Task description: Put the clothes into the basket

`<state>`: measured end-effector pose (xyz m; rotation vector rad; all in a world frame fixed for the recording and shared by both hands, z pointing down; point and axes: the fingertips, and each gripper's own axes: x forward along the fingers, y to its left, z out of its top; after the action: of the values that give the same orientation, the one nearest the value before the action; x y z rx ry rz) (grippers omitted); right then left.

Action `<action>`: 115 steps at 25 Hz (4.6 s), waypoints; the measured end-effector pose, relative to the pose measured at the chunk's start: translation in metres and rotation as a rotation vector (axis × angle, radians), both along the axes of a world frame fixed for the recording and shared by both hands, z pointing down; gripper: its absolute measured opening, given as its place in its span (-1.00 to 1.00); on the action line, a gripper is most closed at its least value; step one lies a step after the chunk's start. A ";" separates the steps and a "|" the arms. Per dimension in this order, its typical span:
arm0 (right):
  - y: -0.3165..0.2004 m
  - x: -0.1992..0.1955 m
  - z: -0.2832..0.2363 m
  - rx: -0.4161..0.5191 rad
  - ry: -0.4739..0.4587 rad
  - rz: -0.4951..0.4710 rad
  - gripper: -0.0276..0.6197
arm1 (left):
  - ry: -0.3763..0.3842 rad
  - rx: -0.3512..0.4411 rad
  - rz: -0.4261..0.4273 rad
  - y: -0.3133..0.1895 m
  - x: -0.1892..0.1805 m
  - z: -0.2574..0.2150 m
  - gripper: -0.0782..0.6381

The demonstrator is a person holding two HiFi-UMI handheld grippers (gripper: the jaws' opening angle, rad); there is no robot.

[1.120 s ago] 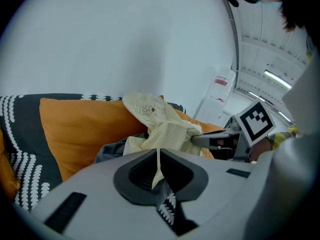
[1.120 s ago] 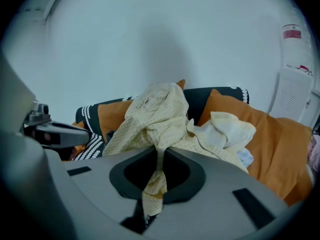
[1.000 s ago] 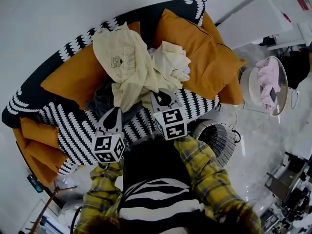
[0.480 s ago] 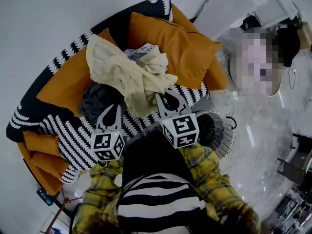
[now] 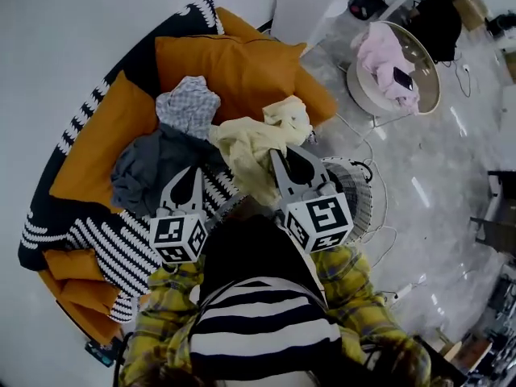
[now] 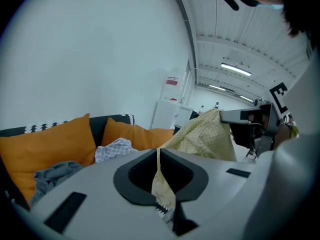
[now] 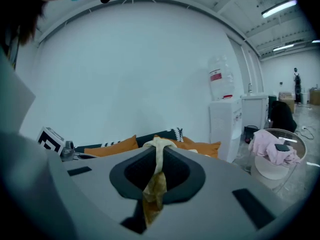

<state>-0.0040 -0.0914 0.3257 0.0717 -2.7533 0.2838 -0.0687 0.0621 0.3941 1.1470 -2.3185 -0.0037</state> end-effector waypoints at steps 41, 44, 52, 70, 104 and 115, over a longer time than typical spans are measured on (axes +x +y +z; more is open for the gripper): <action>-0.148 0.319 0.170 -0.129 0.352 0.670 -0.76 | 0.063 -0.151 0.734 -0.238 0.206 0.065 -0.70; -0.146 0.317 0.180 -0.079 0.411 0.648 -0.30 | 0.065 -0.157 0.733 -0.236 0.206 0.068 -0.70; -0.153 0.311 0.176 -0.064 0.401 0.635 -0.27 | 0.082 -0.148 0.684 -0.229 0.197 0.067 -0.70; -0.110 0.170 0.132 0.033 0.324 0.285 -0.28 | 0.070 -0.100 0.269 -0.117 0.084 0.037 -0.70; 0.127 -0.117 0.149 0.090 0.312 -0.307 -0.27 | 0.131 -0.082 -0.374 0.202 -0.054 0.057 -0.70; 0.106 -0.166 0.175 0.090 0.372 -0.354 -0.26 | 0.159 -0.072 -0.402 0.169 -0.086 0.064 -0.70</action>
<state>-0.1698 0.0144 0.5011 -0.3063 -2.3525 0.0435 -0.1550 0.2311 0.4578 0.6070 -2.3438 -0.1526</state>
